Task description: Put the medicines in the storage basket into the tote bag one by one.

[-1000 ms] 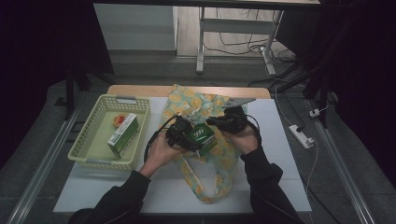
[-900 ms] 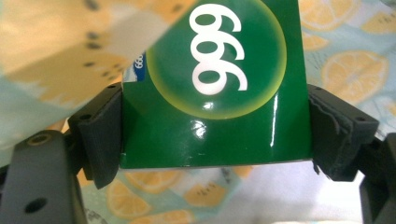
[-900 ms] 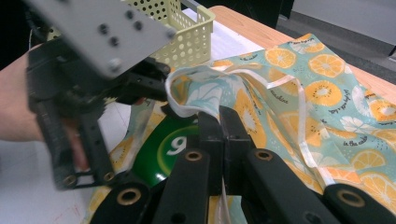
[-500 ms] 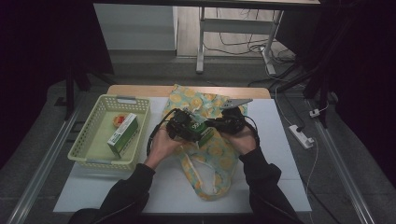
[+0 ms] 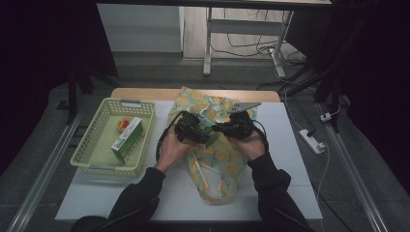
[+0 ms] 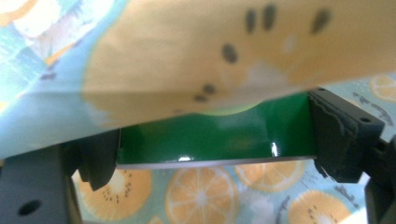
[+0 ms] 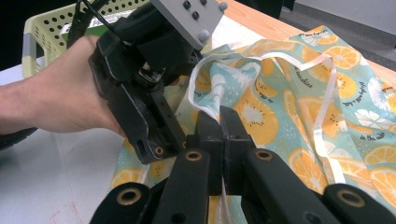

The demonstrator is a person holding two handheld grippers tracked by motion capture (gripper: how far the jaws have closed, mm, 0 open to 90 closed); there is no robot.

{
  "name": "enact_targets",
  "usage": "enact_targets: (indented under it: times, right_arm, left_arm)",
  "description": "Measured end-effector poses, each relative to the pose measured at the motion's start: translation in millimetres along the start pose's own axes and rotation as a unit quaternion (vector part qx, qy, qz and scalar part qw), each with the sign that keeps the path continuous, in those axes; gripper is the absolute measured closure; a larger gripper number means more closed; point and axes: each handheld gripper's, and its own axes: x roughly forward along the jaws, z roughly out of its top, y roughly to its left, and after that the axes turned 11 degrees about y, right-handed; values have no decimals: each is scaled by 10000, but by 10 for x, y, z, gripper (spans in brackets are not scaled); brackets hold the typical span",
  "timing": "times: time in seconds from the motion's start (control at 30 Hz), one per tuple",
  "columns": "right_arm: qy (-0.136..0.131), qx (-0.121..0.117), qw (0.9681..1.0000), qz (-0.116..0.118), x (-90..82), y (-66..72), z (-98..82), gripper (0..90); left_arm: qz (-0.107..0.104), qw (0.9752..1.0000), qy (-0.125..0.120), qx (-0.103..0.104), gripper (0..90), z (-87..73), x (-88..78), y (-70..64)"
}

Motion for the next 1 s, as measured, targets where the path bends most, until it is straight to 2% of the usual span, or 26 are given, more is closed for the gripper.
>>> enact_targets:
  times: [0.17,0.4,0.6,0.73,0.9,1.0]
  right_arm:
    - [2,9,10000,-2,-1,-17,-7,895]
    - [-45,34,10000,-15,-28,-35,-9,894]
    - [-54,49,10000,-16,-36,-41,-12,894]
    - [-45,57,10000,-20,-29,-48,-17,894]
    - [-30,64,10000,-28,-26,-52,-20,894]
    - [-31,55,10000,-30,-28,-53,-20,894]
  left_arm:
    - [98,9999,-29,46,111,-5,-10,-32]
    - [-19,9999,-93,138,76,-85,-194,-69]
    - [-538,9977,-343,236,35,-232,-343,-87]
    - [-634,9964,-488,297,4,-335,-425,-105]
    - [-876,9939,-609,286,0,-473,-518,-83]
    - [-906,9931,-667,329,0,-553,-577,-64]
